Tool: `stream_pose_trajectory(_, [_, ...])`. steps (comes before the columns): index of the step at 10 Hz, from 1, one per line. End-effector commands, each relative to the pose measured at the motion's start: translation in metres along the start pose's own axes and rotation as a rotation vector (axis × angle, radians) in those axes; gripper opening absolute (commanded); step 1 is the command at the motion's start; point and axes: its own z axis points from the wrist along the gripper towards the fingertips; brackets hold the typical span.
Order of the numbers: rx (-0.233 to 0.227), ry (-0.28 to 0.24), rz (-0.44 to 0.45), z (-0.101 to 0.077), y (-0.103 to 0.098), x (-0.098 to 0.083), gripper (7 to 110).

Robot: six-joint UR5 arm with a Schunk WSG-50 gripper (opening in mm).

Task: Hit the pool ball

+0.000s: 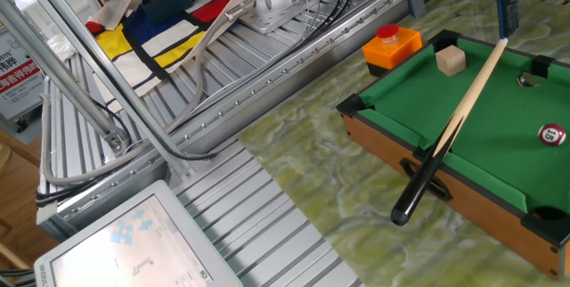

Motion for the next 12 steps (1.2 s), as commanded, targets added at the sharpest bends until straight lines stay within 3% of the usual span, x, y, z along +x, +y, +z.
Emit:
stream_pose_trajectory(1, [-0.037,-0.050,-0.150,0.000,0.012,-0.012,109])
stream_pose_trajectory(2, [-0.051,-0.051,-0.141,-0.001,0.016,-0.012,7])
stream_pose_trajectory(6, [-0.068,-0.047,-0.033,-0.001,0.019,-0.011,7])
stream_pose_trajectory(8, [-0.054,-0.043,-0.052,-0.001,0.016,-0.010,7])
stream_pose_trajectory(9, [0.018,-0.033,-0.136,0.000,-0.002,-0.008,7])
stream_pose_trajectory(10, [0.028,-0.033,-0.175,0.000,-0.004,-0.009,7])
stream_pose_trajectory(11, [0.001,-0.020,-0.234,0.000,0.002,-0.005,7])
stream_pose_trajectory(12, [0.062,-0.013,-0.405,0.000,-0.012,-0.006,7])
